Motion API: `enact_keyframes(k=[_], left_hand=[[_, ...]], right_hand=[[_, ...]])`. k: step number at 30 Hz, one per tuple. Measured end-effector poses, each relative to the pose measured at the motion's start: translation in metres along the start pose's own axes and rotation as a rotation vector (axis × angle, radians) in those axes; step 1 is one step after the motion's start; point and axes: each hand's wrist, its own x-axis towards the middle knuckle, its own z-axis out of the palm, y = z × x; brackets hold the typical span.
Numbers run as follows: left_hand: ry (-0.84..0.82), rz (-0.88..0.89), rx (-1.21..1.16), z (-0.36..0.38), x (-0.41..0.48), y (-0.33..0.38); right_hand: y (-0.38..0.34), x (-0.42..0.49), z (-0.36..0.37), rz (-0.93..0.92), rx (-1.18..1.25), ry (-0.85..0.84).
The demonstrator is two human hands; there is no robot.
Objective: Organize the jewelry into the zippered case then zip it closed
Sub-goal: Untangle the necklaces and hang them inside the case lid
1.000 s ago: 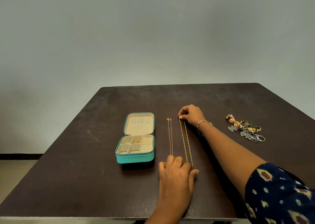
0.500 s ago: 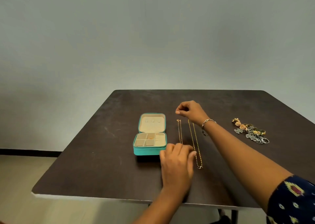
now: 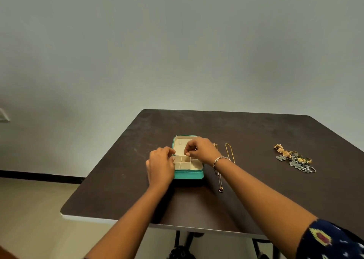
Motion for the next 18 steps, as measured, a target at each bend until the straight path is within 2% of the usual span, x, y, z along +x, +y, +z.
enact_keyframes(k=[7,14,18], left_hand=[[-0.162,0.04,0.04,-0.002,-0.003,-0.019],[-0.15,0.07,-0.022,0.003,-0.01,-0.026],[-0.137,0.104,-0.009,0.006,-0.01,-0.027]], right_hand=[[-0.003,-0.002,0.015,0.093,-0.079,-0.035],[-0.008,-0.003,0.019,0.126,-0.105,-0.136],[-0.01,-0.002,0.02,0.135,-0.115,-0.136]])
